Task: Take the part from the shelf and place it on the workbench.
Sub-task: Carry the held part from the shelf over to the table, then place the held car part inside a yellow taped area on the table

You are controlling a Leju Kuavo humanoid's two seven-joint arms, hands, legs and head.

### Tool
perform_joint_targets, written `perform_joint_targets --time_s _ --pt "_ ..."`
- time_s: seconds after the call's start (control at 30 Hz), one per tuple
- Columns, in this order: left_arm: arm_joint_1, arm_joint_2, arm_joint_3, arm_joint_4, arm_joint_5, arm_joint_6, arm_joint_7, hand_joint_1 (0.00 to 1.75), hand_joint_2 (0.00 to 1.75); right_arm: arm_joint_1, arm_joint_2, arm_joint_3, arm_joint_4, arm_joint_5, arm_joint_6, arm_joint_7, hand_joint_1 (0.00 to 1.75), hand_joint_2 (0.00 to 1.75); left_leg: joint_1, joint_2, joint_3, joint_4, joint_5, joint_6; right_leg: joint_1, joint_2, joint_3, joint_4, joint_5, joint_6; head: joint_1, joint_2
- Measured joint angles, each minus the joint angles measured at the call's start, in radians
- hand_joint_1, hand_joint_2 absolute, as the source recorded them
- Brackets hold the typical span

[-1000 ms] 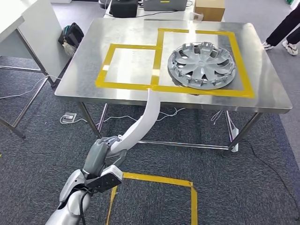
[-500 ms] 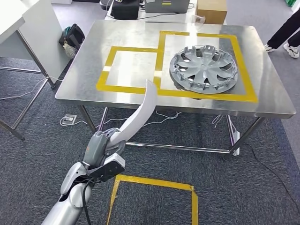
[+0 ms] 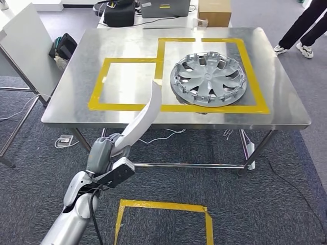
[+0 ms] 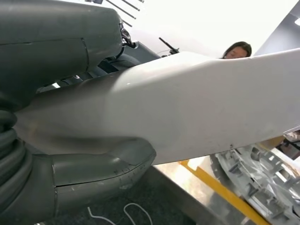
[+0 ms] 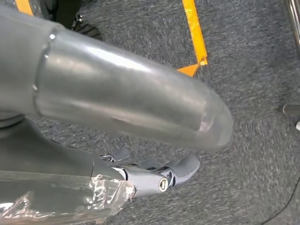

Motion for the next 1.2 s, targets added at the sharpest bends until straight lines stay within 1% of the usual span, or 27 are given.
perform_joint_targets --time_s 0.1,0.13,0.17,0.2,0.27,0.3,0.33,0.37,0.4,0.43,0.47,0.5,0.53,0.6,0.67,0.7,0.77,0.8,0.83,0.87,0.9,0.97,1.0,1.03,1.13,1.17,1.2 --pt "-0.007 -0.003 0.006 0.009 -0.012 0.01 0.013 1.75 1.75 -0.001 -0.003 0.0 0.008 0.006 0.001 0.0 0.0 0.0 0.001 -0.002 0.021 -0.031 -0.023 0.011 -0.001 -0.004 0.018 -0.008 -0.007 0.02 0.0 0.0" --pt "-0.009 -0.004 0.008 0.013 -0.017 0.015 0.017 1.75 1.75 -0.003 -0.005 0.0 0.01 0.006 0.003 0.0 0.0 0.0 0.003 -0.003 0.029 -0.036 -0.027 0.016 -0.001 -0.008 0.019 0.004 -0.011 0.026 0.001 0.0" --pt "-0.012 -0.006 0.01 0.017 -0.024 0.019 0.022 1.75 1.75 -0.005 -0.006 0.0 0.011 0.006 0.006 0.0 0.0 0.0 0.006 -0.004 0.037 -0.039 -0.031 0.02 -0.001 -0.013 0.003 0.034 -0.023 0.029 0.003 0.0" --pt "-0.015 -0.008 0.012 0.022 -0.032 0.024 0.028 1.75 1.75 -0.007 -0.007 0.001 0.013 0.006 0.008 0.0 0.0 0.0 0.008 -0.005 0.046 -0.041 -0.037 0.023 -0.001 -0.017 -0.029 0.09 -0.041 0.033 0.005 0.0" --pt "-0.019 -0.011 0.016 0.032 -0.047 0.031 0.038 1.75 1.75 -0.007 -0.008 0.001 0.016 0.007 0.01 0.0 0.0 0.0 0.009 -0.005 0.06 -0.041 -0.052 0.026 -0.003 -0.021 -0.12 0.231 -0.088 0.038 0.008 0.0" --pt "-0.019 -0.013 0.018 0.037 -0.054 0.033 0.042 1.75 1.75 -0.004 -0.009 0.001 0.017 0.008 0.01 0.0 0.0 0.0 0.009 -0.005 0.07 -0.041 -0.061 0.026 -0.004 -0.022 -0.159 0.276 -0.102 0.042 0.008 0.0" --pt "-0.019 -0.015 0.02 0.041 -0.059 0.033 0.046 1.75 1.75 -0.002 -0.01 0.001 0.018 0.008 0.01 0.0 0.0 0.0 0.01 -0.005 0.082 -0.041 -0.07 0.024 -0.005 -0.022 -0.182 0.287 -0.1 0.046 0.009 0.0" --pt "-0.019 -0.017 0.021 0.044 -0.065 0.033 0.049 1.75 1.75 0.0 -0.012 0.001 0.019 0.009 0.01 0.0 0.0 0.0 0.012 -0.005 0.097 -0.041 -0.081 0.022 -0.007 -0.023 -0.188 0.261 -0.075 0.051 0.009 0.0" --pt "-0.019 -0.02 0.022 0.047 -0.072 0.033 0.052 1.75 1.75 0.001 -0.013 0.001 0.02 0.01 0.01 0.0 0.0 0.0 0.014 -0.005 0.114 -0.041 -0.093 0.018 -0.01 -0.024 -0.18 0.206 -0.031 0.056 0.01 0.0" --pt "-0.02 -0.022 0.023 0.05 -0.079 0.034 0.057 1.75 1.75 0.002 -0.014 0.001 0.021 0.011 0.01 0.0 0.0 0.0 0.015 -0.005 0.13 -0.041 -0.105 0.013 -0.015 -0.027 -0.167 0.137 0.028 0.061 0.011 0.0" --pt "-0.021 -0.024 0.026 0.053 -0.088 0.035 0.061 1.75 1.75 0.003 -0.015 0.001 0.023 0.014 0.01 0.0 0.0 0.0 0.016 -0.005 0.144 -0.04 -0.117 0.007 -0.016 -0.031 -0.156 0.079 0.068 0.059 0.012 0.0" --pt "-0.025 -0.026 0.03 0.056 -0.096 0.037 0.065 1.75 1.75 0.003 -0.015 0.002 0.026 0.017 0.01 0.0 0.0 0.0 0.016 -0.005 0.152 -0.039 -0.127 0.001 -0.017 -0.033 -0.145 0.042 0.098 0.052 0.013 0.0" --pt "-0.029 -0.028 0.035 0.06 -0.105 0.039 0.069 1.75 1.75 0.003 -0.016 0.002 0.028 0.02 0.01 0.001 0.0 0.0 0.015 -0.005 0.158 -0.038 -0.135 -0.005 -0.015 -0.033 -0.14 0.026 0.108 0.041 0.014 0.0" --pt "-0.041 -0.032 0.044 0.068 -0.119 0.043 0.076 1.75 1.75 0.002 -0.016 0.002 0.031 0.026 0.009 0.001 0.0 0.0 0.016 -0.006 0.162 -0.035 -0.14 -0.015 -0.013 -0.028 -0.13 0.027 0.099 0.019 0.013 0.0" --pt "-0.052 -0.035 0.052 0.074 -0.13 0.049 0.081 1.75 1.75 0.0 -0.017 0.002 0.032 0.03 0.008 0.0 0.0 0.0 0.017 -0.005 0.143 0.009 -0.138 -0.024 -0.015 -0.024 -0.115 0.023 0.091 0.006 0.012 0.0" --pt "-0.057 -0.036 0.055 0.078 -0.135 0.052 0.083 1.75 1.75 -0.002 -0.017 0.002 0.032 0.032 0.007 0.0 0.0 0.0 0.017 -0.005 0.112 0.059 -0.145 -0.028 -0.015 -0.023 -0.106 0.021 0.086 0.0 0.012 0.0" --pt "-0.064 -0.037 0.064 0.089 -0.147 0.06 0.091 1.75 1.75 -0.003 -0.018 0.003 0.032 0.035 0.004 0.0 0.0 0.0 0.017 -0.005 0.019 0.19 -0.182 -0.032 -0.014 -0.021 -0.09 0.017 0.072 -0.008 0.012 0.0" --pt "-0.065 -0.037 0.068 0.096 -0.151 0.063 0.095 1.75 1.75 -0.003 -0.018 0.003 0.032 0.037 0.003 0.0 0.0 0.0 0.017 -0.005 -0.026 0.238 -0.203 -0.032 -0.014 -0.019 -0.081 0.017 0.064 -0.01 0.012 0.0" --pt "-0.066 -0.037 0.073 0.103 -0.155 0.067 0.098 1.75 1.75 -0.003 -0.018 0.004 0.032 0.038 0.002 0.0 0.0 0.0 0.016 -0.005 -0.058 0.259 -0.211 -0.03 -0.013 -0.016 -0.071 0.016 0.055 -0.011 0.011 0.0" --pt "-0.066 -0.037 0.078 0.109 -0.158 0.07 0.099 1.75 1.75 -0.002 -0.018 0.005 0.033 0.039 0.001 0.0 0.0 0.0 0.015 -0.005 -0.073 0.244 -0.197 -0.026 -0.013 -0.013 -0.058 0.016 0.045 -0.01 0.011 0.0" --pt "-0.068 -0.038 0.082 0.115 -0.16 0.072 0.1 1.75 1.75 -0.002 -0.018 0.006 0.033 0.04 0.0 0.0 0.0 0.0 0.012 -0.005 -0.074 0.202 -0.161 -0.02 -0.013 -0.011 -0.045 0.016 0.035 -0.009 0.012 0.0" --pt "-0.072 -0.039 0.09 0.124 -0.165 0.078 0.102 1.75 1.75 -0.001 -0.018 0.007 0.033 0.041 -0.002 0.0 0.0 0.0 0.004 -0.005 -0.056 0.076 -0.053 -0.007 -0.011 -0.006 -0.022 0.016 0.014 -0.004 0.011 0.0" --pt "-0.074 -0.039 0.094 0.129 -0.167 0.081 0.104 1.75 1.75 -0.001 -0.018 0.007 0.034 0.042 -0.002 0.0 0.0 0.0 0.0 -0.006 -0.047 0.029 -0.018 -0.002 -0.01 -0.004 -0.014 0.016 0.004 0.001 0.011 0.0" --pt "-0.076 -0.039 0.097 0.134 -0.17 0.085 0.108 1.75 1.75 -0.001 -0.018 0.008 0.035 0.043 -0.002 0.0 0.0 0.0 -0.003 -0.008 -0.04 -0.001 0.001 0.002 -0.008 -0.002 -0.009 0.012 -0.007 0.007 0.01 0.0" --pt "-0.09 -0.041 0.107 0.147 -0.192 0.101 0.124 1.75 1.75 -0.003 -0.02 0.014 0.037 0.046 -0.005 0.0 0.0 0.0 0.0 -0.012 -0.018 -0.021 -0.006 0.013 -0.005 -0.005 0.015 0.009 -0.02 0.024 0.007 0.0" --pt "-0.098 -0.042 0.11 0.152 -0.206 0.109 0.132 1.75 1.75 -0.004 -0.021 0.018 0.037 0.047 -0.007 0.0 0.0 0.0 0.002 -0.013 -0.007 -0.023 -0.01 0.019 -0.005 -0.01 0.015 0.028 -0.024 0.03 0.009 0.0" --pt "-0.108 -0.042 0.113 0.16 -0.222 0.118 0.142 1.75 1.75 -0.006 -0.022 0.021 0.037 0.047 -0.008 0.0 0.0 0.0 0.004 -0.013 0.003 -0.023 -0.013 0.023 -0.005 -0.015 -0.003 0.063 -0.038 0.034 0.011 0.0"
